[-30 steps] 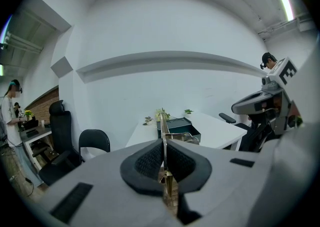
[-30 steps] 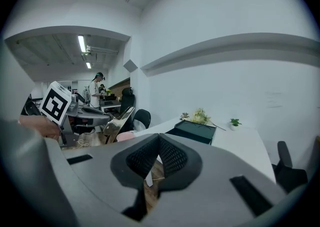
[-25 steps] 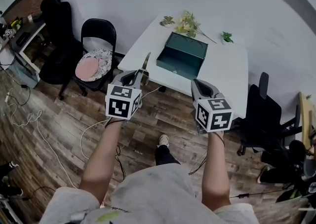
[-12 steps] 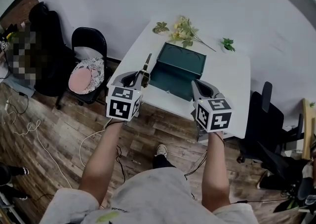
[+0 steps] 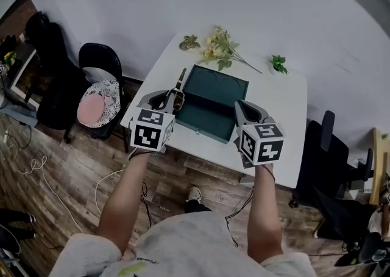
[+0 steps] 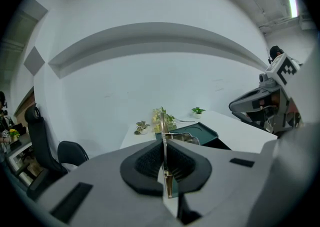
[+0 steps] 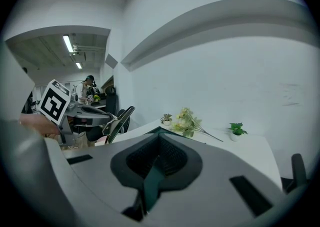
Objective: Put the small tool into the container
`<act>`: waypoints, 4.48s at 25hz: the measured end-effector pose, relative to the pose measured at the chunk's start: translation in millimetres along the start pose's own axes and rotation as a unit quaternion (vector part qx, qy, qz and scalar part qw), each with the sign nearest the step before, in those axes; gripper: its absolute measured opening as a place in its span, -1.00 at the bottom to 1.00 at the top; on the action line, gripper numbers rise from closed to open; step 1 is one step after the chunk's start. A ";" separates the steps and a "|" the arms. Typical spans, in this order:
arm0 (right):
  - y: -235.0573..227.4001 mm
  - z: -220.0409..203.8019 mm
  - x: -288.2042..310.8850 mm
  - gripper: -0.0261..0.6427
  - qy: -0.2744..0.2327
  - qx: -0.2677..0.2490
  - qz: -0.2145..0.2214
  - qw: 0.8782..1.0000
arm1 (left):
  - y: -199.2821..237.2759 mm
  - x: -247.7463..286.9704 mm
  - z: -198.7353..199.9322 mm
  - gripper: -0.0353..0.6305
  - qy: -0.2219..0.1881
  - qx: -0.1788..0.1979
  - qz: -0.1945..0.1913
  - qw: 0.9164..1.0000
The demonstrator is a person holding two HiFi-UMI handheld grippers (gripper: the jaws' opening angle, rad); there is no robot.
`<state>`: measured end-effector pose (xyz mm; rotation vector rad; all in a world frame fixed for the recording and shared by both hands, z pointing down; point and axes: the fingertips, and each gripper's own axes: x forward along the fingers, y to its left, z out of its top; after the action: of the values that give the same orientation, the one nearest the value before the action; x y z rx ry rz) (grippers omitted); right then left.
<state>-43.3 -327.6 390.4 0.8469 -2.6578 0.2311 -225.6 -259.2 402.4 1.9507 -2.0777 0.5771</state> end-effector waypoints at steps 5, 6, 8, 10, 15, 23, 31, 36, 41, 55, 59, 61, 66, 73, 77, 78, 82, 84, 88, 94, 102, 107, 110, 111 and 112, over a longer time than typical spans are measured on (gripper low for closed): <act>-20.5 1.9 13.7 -0.91 0.002 0.002 0.003 1.000 | -4.1 22.8 7.2 -0.90 0.004 0.001 0.001 1.000; -24.0 2.9 17.0 -0.91 0.002 0.003 0.005 1.000 | -3.7 26.6 8.9 -0.90 0.005 0.001 0.002 1.000; -30.1 4.4 23.3 -0.91 0.002 0.004 0.009 1.000 | -2.5 32.6 12.1 -0.90 0.006 0.002 0.006 1.000; -35.8 6.5 28.2 -0.91 0.001 0.007 0.012 1.000 | -1.8 36.9 15.2 -0.90 0.009 0.004 0.010 1.000; -44.7 13.5 38.5 -0.91 -0.006 0.016 0.018 1.000 | 2.4 45.5 23.1 -0.90 0.013 0.009 0.016 1.000; -53.9 10.6 41.0 -0.91 -0.005 0.024 0.011 1.000 | 0.7 55.5 27.4 -0.90 0.015 0.015 0.010 1.000; -53.3 13.9 38.5 -0.91 -0.003 0.028 -0.023 0.999 | 2.6 65.2 34.1 -0.90 0.002 0.026 -0.024 0.999; -41.4 17.8 35.9 -0.91 -0.007 0.036 -0.058 0.998 | 13.5 66.5 33.6 -0.90 -0.005 0.036 -0.055 0.998; -25.4 20.2 31.7 -0.91 -0.006 0.037 -0.099 0.994 | 21.6 65.6 36.4 -0.90 -0.014 0.051 -0.096 0.994; 17.4 21.7 15.0 -0.91 -0.014 0.068 -0.197 0.978 | 27.8 70.0 37.2 -0.90 -0.032 0.111 -0.200 0.973; 21.5 16.8 6.8 -0.91 -0.010 0.065 -0.224 0.972 | 19.1 70.2 32.5 -0.90 -0.032 0.131 -0.226 0.965; 24.0 14.3 3.2 -0.91 -0.008 0.066 -0.234 0.970 | 15.1 69.8 31.2 -0.90 -0.033 0.139 -0.237 0.961; 32.6 8.1 -6.2 -0.91 -0.004 0.068 -0.253 0.965 | 4.7 66.3 28.1 -0.90 -0.037 0.153 -0.260 0.953; 33.5 6.7 -19.2 -0.91 -0.010 0.072 -0.275 0.959 | -8.5 64.5 25.7 -0.90 -0.041 0.169 -0.280 0.944; 33.3 6.4 -26.3 -0.91 -0.011 0.070 -0.279 0.958 | -14.6 62.1 23.7 -0.90 -0.040 0.184 -0.283 0.940; 33.0 6.0 -28.1 -0.91 -0.011 0.070 -0.280 0.957 | -16.6 61.3 22.8 -0.90 -0.039 0.187 -0.285 0.939; 32.6 3.7 -31.4 -0.91 -0.013 0.073 -0.283 0.956 | -23.1 60.4 20.3 -0.90 -0.035 0.209 -0.290 0.933; 33.2 1.2 -31.4 -0.91 -0.012 0.074 -0.283 0.956 | -25.8 60.0 20.8 -0.89 -0.035 0.228 -0.291 0.928; 36.0 -5.0 -31.8 -0.91 -0.011 0.079 -0.282 0.956 | -34.9 60.0 19.6 -0.90 -0.033 0.259 -0.298 0.918; 37.5 -11.5 -31.3 -0.91 -0.011 0.086 -0.280 0.956 | -50.9 61.6 12.6 -0.90 -0.020 0.308 -0.316 0.897; 41.2 -21.2 -36.0 -0.91 -0.017 0.097 -0.287 0.953 | -73.0 64.4 -4.8 -0.89 0.002 0.350 -0.339 0.874; 40.4 -28.7 -39.5 -0.91 -0.019 0.106 -0.289 0.951 | -84.2 68.3 -20.1 -0.90 0.020 0.384 -0.347 0.856; 38.9 -33.6 -42.8 -0.91 -0.018 0.112 -0.290 0.950 | -92.4 68.8 -26.5 -0.89 0.027 0.401 -0.352 0.845; 38.7 -35.1 -43.2 -0.91 -0.017 0.113 -0.290 0.950 | -94.7 69.3 -28.9 -0.90 0.029 0.407 -0.354 0.841; 38.6 -36.2 -43.4 -0.91 -0.018 0.114 -0.290 0.950 | -96.8 70.1 -31.3 -0.90 0.032 0.413 -0.356 0.838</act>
<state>-22.9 -264.2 406.1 1.6677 -2.3062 0.3756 -138.6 -312.0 472.5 2.8325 -0.9047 1.4549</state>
